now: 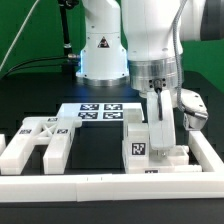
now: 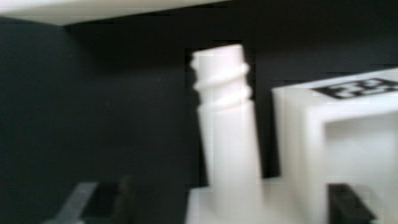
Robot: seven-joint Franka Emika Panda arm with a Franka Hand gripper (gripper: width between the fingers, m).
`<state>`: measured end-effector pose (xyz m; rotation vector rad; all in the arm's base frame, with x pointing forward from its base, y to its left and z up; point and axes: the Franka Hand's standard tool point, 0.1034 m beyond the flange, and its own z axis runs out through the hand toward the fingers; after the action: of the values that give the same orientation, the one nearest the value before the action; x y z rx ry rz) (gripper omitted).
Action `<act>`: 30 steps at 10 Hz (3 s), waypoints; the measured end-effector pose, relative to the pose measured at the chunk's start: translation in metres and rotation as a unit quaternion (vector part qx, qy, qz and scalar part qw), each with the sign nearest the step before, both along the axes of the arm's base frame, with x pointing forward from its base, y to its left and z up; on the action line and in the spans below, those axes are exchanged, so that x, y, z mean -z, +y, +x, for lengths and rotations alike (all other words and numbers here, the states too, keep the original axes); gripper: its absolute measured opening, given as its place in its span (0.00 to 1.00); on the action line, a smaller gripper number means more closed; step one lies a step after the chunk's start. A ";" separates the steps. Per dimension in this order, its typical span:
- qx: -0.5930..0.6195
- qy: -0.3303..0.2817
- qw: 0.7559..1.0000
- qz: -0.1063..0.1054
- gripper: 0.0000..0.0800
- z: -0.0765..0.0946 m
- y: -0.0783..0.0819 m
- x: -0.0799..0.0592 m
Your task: Assemble chair
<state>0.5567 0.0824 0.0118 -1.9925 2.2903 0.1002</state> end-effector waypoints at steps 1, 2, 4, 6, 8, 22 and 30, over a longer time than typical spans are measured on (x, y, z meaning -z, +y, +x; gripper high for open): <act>0.000 -0.001 1.000 0.000 0.42 0.001 0.000 0.000; 0.000 -0.001 1.000 0.000 0.42 0.001 0.000 0.000; 0.000 -0.001 1.000 0.000 0.41 0.001 0.000 0.000; 0.000 -0.001 1.000 0.000 0.41 0.001 0.000 0.000; 0.000 -0.001 1.000 0.000 0.41 0.001 0.000 0.000; -0.196 -0.076 0.978 -0.015 0.41 0.001 -0.047 -0.056; -0.441 -0.100 0.892 -0.022 0.41 0.000 -0.081 -0.065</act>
Offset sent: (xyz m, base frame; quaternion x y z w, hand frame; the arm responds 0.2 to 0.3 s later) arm 0.0000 0.0000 0.0000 0.0000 0.0000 0.0000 1.0000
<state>0.5570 0.0015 0.0767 -2.7318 1.1225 -0.0888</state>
